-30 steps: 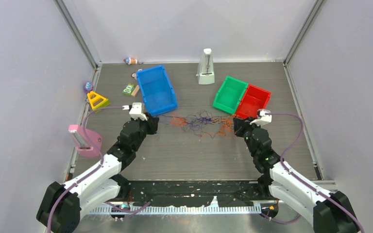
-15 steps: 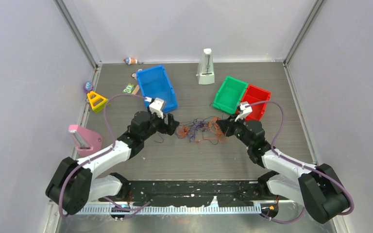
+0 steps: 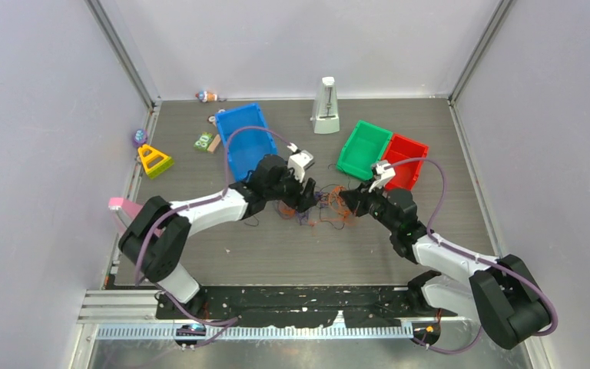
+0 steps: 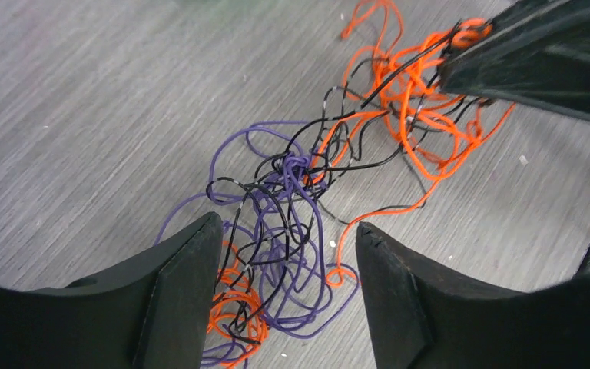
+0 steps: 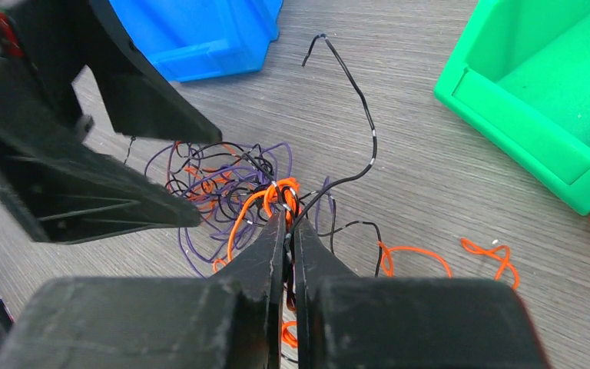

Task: Untangle the cables
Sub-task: Untie the cable.

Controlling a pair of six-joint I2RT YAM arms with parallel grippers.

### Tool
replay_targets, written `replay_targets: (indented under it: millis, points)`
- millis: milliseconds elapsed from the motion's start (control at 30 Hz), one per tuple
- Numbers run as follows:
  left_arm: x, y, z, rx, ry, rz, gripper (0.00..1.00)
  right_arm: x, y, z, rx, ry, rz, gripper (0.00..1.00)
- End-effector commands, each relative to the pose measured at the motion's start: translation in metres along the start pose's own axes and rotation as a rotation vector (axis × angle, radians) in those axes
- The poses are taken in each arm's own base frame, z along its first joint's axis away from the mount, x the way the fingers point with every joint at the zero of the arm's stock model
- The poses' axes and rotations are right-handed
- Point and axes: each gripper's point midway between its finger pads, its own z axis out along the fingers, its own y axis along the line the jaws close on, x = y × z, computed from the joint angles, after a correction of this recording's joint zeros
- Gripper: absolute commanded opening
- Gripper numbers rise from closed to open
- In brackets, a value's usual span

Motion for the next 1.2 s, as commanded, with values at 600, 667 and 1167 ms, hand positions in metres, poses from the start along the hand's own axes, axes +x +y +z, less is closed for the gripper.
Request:
replay_targets:
  millis: [600, 667, 1167]
  points:
    - [0.004, 0.092, -0.076, -0.229, -0.253, -0.368, 0.0, -0.051, -0.128, -0.102, 0.863, -0.425, 0.209, 0.05]
    - [0.003, 0.092, -0.081, -0.245, -0.268, -0.361, 0.0, -0.053, -0.124, -0.101, 0.823, -0.437, 0.195, 0.05]
    - [-0.01, 0.08, -0.104, -0.23, -0.364, -0.267, 0.0, -0.054, -0.019, -0.037, 0.155, -0.236, -0.073, 0.91]
